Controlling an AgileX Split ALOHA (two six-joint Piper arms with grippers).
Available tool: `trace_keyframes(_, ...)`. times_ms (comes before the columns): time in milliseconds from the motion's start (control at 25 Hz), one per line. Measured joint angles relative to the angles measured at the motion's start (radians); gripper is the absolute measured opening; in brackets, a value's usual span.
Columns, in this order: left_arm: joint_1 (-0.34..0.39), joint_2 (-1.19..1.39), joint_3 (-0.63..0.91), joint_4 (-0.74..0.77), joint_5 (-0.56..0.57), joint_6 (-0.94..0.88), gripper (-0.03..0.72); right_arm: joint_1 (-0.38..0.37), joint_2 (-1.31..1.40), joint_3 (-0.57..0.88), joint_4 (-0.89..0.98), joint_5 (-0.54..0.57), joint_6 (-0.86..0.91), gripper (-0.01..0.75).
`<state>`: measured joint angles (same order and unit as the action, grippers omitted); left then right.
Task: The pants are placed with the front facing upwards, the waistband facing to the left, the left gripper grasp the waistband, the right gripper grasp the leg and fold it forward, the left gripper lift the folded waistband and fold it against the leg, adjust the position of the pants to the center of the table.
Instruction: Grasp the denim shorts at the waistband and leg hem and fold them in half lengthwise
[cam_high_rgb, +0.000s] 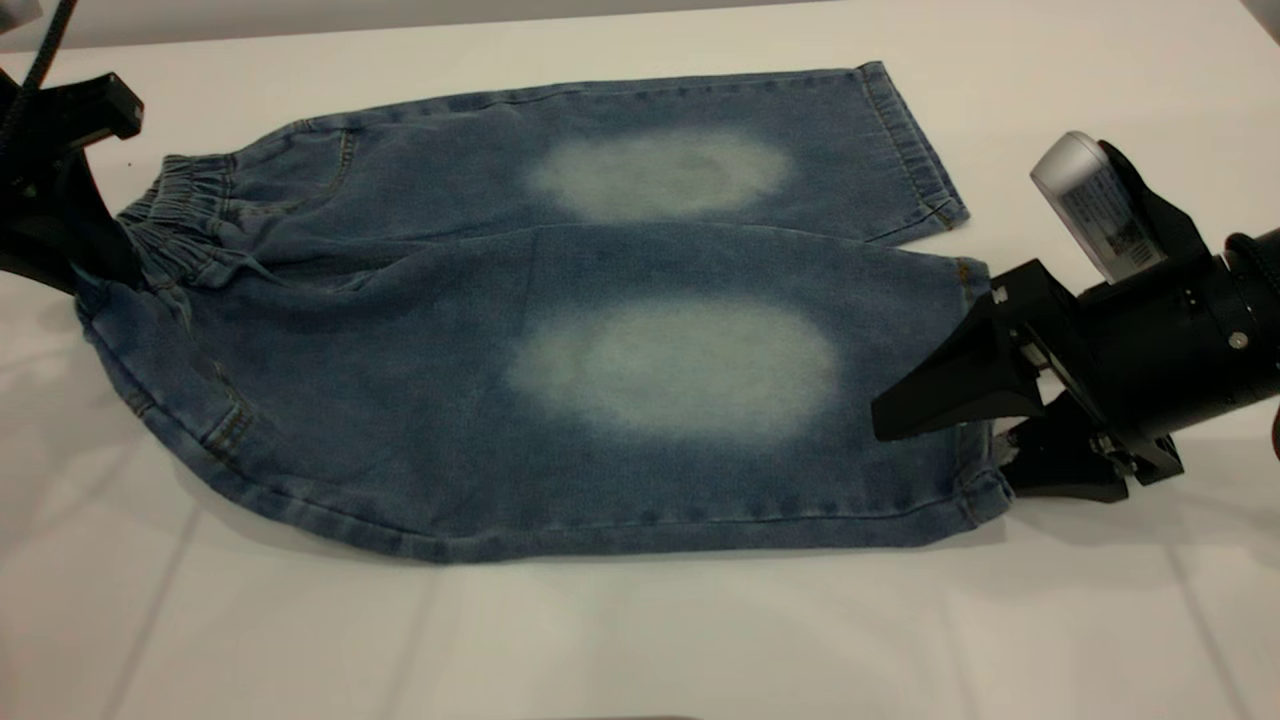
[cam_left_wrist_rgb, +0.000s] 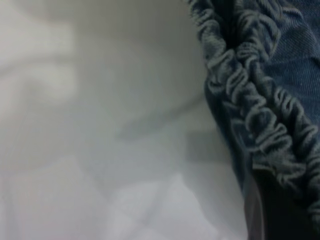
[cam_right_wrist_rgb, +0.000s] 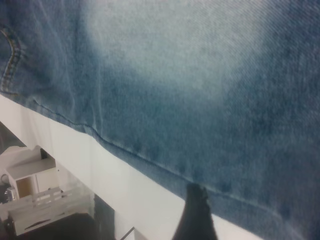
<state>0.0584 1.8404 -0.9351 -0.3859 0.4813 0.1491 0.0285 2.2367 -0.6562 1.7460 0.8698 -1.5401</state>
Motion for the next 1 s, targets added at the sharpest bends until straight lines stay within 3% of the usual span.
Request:
trace_keyframes(160,0.000,0.000,0.000,0.000,0.001,0.000,0.094,0.000,0.003,-0.001,0.001,-0.020,0.001,0.384)
trace_keyframes(440,0.000,-0.001,0.000,0.001,0.012,0.000,0.094,0.000,0.008,-0.005,-0.021,-0.069,0.002,0.048)
trace_keyframes(680,0.000,-0.001,0.001,0.026,0.082,0.010,0.095,-0.024,-0.005,-0.005,-0.129,0.007,0.030,0.025)
trace_keyframes(1000,0.000,-0.061,0.102,0.043,0.143,0.017,0.095,-0.046,-0.236,0.014,-0.365,0.022,0.299,0.025)
